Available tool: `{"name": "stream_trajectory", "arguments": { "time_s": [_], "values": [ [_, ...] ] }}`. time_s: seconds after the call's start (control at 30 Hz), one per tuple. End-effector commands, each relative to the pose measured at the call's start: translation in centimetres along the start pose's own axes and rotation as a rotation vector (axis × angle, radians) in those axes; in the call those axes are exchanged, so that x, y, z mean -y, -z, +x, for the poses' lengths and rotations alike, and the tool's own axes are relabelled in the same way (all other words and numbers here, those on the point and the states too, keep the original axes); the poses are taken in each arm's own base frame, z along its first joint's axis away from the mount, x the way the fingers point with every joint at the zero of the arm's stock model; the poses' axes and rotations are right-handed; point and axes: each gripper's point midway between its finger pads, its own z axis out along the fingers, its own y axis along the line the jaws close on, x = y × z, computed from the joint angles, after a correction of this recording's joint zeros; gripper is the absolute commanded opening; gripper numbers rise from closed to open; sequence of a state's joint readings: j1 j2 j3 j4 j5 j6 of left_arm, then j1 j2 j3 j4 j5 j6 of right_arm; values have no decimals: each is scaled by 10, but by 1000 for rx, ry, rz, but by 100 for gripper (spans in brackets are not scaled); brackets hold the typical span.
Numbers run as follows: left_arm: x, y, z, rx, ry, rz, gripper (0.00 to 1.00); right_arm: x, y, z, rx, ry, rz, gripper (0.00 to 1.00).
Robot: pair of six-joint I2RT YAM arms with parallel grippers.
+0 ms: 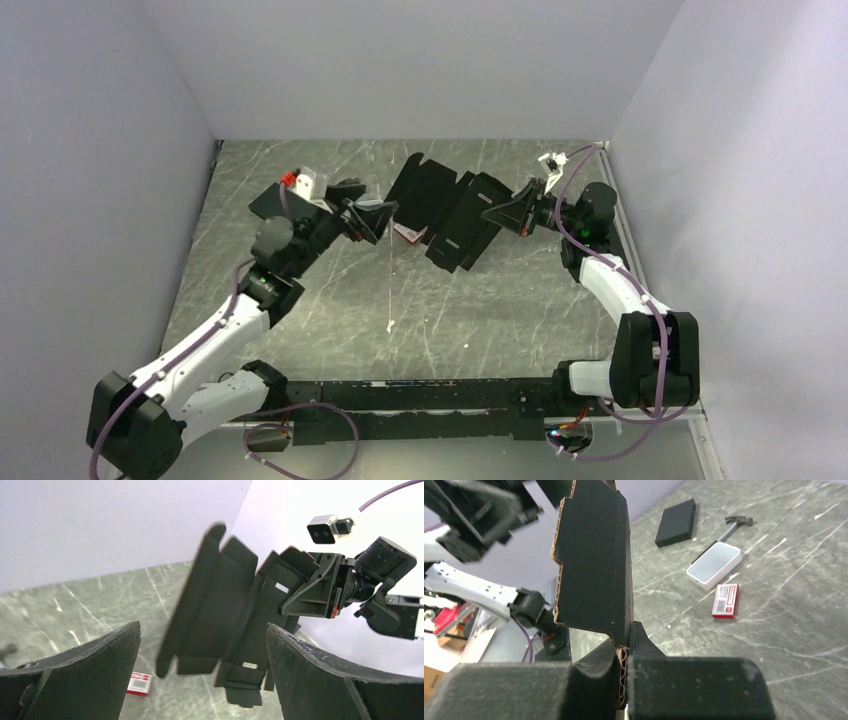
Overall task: Fold the paper box
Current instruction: Fold the paper box at the center of the board.
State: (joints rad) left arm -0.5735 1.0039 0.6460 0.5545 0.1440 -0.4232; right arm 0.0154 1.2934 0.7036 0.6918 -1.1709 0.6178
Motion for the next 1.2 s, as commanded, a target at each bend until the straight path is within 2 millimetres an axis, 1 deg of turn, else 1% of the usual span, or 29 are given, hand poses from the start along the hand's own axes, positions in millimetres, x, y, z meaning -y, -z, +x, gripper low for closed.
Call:
{"name": "stream_trajectory", "arguments": {
  "time_s": [0.0,0.1,0.2,0.33,0.5,0.57,0.6,0.67,0.77,0.83,0.87,0.93,0.97,1.0,1.07,1.1,1.13,1.17],
  "values": [
    [-5,11,3,-178,-130,47,99,-11,4,3,-80,130,-74,0],
    [-4,7,9,-235,-122,106,100,-13,5,5,-107,166,-88,0],
    [1,-1,11,-274,-55,221,99,-14,7,6,-130,187,-89,0],
    [11,-12,24,-343,16,379,100,-17,8,7,-136,208,-105,0],
    [16,-18,32,-341,73,463,99,-15,8,8,-141,211,-105,0],
    [20,-19,34,-342,108,506,90,-15,8,8,-141,208,-103,0],
    [22,-20,36,-350,129,527,84,-14,7,9,-142,206,-101,0],
    [24,-21,41,-360,173,555,65,-11,7,9,-142,202,-88,0],
    [25,-25,50,-369,232,581,44,-9,7,9,-145,194,-80,0],
    [28,-27,57,-379,245,589,33,-7,6,9,-146,189,-73,0],
    [28,-28,59,-383,244,589,25,-6,6,10,-147,186,-68,0],
    [29,-30,64,-396,241,574,7,-2,6,11,-152,185,-50,0],
    [27,-31,64,-395,235,554,3,1,6,11,-156,189,-42,0],
    [25,-32,64,-392,224,531,0,3,6,10,-160,190,-32,2],
    [14,-31,65,-381,160,453,0,7,7,10,-172,198,-16,19],
    [12,-28,62,-376,122,420,0,7,8,9,-180,207,-16,28],
    [7,-24,62,-375,90,389,0,6,9,9,-188,208,-20,41],
    [4,-20,63,-370,67,368,0,9,17,4,-178,207,-6,50]
  ]
}}
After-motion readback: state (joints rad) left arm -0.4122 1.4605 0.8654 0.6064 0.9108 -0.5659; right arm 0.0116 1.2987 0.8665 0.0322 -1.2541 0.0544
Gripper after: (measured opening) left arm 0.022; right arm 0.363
